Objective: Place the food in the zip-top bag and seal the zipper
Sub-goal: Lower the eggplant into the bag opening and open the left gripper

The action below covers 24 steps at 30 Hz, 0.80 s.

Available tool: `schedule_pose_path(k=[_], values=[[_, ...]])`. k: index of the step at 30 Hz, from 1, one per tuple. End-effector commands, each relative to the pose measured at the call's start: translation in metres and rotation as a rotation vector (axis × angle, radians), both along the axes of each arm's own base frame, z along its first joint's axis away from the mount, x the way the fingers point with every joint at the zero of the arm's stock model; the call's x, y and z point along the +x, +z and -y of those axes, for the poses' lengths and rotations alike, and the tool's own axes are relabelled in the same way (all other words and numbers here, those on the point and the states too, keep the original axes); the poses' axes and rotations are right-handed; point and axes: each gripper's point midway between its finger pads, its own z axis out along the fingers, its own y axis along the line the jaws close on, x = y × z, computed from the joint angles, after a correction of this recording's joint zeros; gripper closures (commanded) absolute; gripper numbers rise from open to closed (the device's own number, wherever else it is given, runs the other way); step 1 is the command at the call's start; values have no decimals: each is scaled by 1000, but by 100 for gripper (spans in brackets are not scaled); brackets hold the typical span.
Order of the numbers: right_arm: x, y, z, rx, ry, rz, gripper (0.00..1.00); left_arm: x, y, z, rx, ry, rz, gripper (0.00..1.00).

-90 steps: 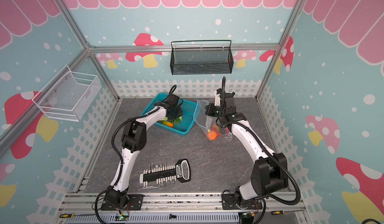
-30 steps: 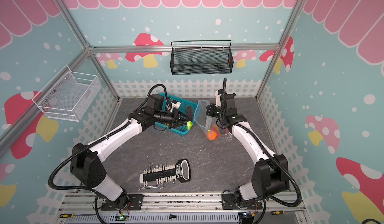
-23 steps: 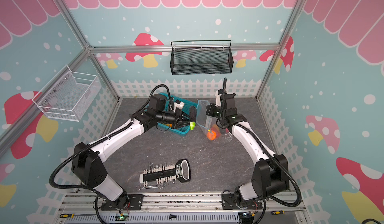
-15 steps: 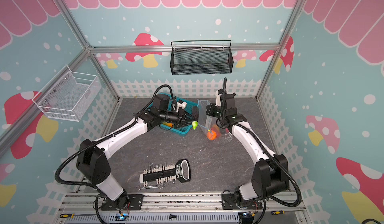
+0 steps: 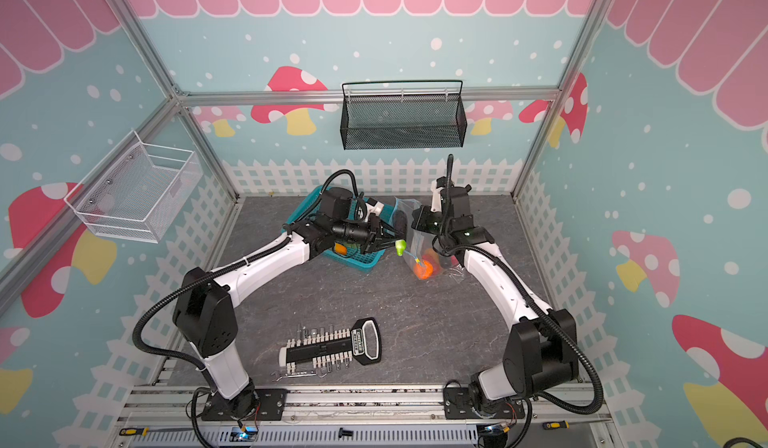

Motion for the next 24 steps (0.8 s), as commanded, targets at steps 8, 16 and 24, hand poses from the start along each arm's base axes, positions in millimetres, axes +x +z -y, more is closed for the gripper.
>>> schedule_pose_path(k=[8,16,24], values=[[-2,18,-10,22,16,32,99,31,-2,0,67,108,74,82],[-4,21,-12,24,20,35,99,40,-18,0,145,166,112,79],[-5,24,-16,22,24,40,98,37,-23,10,167,147,126,69]])
